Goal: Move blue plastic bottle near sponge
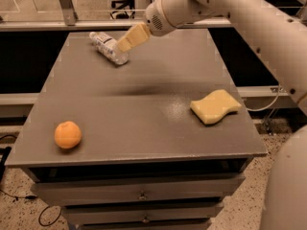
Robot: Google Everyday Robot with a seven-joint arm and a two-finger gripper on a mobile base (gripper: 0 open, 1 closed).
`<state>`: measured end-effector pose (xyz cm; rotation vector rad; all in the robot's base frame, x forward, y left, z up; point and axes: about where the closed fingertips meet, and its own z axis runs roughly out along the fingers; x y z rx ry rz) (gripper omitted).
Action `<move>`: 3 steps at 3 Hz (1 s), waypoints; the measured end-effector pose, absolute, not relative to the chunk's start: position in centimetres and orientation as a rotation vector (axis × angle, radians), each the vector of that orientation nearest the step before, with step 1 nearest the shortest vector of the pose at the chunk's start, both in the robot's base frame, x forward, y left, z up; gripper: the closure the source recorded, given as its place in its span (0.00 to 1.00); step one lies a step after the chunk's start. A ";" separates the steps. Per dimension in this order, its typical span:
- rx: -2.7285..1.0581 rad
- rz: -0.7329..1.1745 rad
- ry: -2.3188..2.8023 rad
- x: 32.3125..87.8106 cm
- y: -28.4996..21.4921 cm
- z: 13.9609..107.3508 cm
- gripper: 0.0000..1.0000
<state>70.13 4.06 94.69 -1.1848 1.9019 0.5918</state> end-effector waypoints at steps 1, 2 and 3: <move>-1.089 0.595 1.939 72.9 6.5 93.4 0.00; -1.056 0.560 2.010 75.5 8.7 90.3 0.00; -1.053 0.539 2.042 76.6 9.5 88.5 0.00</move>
Offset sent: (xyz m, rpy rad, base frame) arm 0.0720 0.0596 -0.0583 -0.0299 0.0766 -0.1680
